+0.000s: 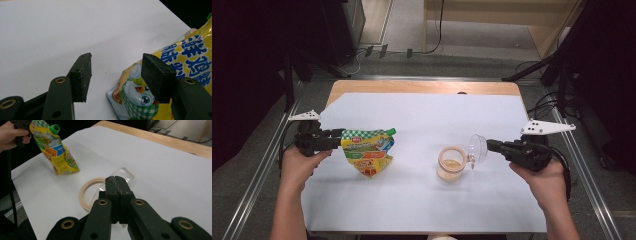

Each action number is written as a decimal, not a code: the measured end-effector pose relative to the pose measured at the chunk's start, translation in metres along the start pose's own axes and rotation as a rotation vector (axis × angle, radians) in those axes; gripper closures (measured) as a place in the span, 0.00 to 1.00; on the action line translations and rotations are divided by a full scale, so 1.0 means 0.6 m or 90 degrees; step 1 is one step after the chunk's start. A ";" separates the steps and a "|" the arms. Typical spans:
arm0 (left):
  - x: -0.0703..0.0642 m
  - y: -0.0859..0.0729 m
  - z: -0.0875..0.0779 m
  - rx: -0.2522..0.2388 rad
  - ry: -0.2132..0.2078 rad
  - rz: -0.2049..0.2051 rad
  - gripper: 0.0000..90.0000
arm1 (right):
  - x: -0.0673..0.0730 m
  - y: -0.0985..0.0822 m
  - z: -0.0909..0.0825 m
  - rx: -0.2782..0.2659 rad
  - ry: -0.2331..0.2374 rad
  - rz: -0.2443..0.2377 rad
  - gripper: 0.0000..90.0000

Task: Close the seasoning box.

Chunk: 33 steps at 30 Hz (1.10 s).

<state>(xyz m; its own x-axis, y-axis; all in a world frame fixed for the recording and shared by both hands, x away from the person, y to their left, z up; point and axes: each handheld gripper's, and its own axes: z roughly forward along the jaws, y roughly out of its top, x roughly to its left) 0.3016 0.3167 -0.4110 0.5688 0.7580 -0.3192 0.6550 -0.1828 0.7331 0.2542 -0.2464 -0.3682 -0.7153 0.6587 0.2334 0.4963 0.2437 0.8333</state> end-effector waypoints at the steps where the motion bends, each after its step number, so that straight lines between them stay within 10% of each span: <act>1: 0.000 0.000 0.000 0.001 0.001 0.001 0.47 | -0.003 -0.002 0.000 0.001 -0.004 0.004 1.00; 17: 0.000 -0.001 0.005 0.004 0.000 0.002 0.46 | -0.055 -0.053 0.055 0.038 -0.040 0.054 1.00; 33: 0.002 -0.004 0.006 0.005 0.000 0.001 0.45 | -0.041 -0.067 0.103 0.045 -0.007 0.055 1.00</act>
<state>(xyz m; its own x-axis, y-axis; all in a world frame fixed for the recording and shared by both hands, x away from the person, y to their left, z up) 0.3025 0.3159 -0.4150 0.5701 0.7578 -0.3175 0.6581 -0.1898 0.7286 0.2827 -0.2283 -0.4383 -0.6627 0.6874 0.2971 0.5897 0.2344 0.7729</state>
